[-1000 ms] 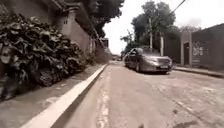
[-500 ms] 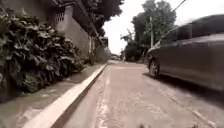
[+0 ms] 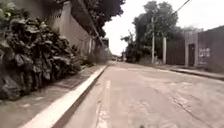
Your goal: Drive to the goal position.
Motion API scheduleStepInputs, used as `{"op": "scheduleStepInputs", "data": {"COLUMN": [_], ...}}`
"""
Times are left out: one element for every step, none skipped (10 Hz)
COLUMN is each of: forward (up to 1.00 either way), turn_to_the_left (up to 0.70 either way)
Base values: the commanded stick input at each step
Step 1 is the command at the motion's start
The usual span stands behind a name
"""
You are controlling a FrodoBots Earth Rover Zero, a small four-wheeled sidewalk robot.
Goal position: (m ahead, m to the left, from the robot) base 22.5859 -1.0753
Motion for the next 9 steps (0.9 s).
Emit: {"op": "scheduleStepInputs", "data": {"forward": [0.70,0.70,0.70,0.70,0.70,0.70,0.70,0.70,0.70], "turn_to_the_left": [0.00,0.00,0.00,0.00,0.00,0.00,0.00,0.00,0.00]}}
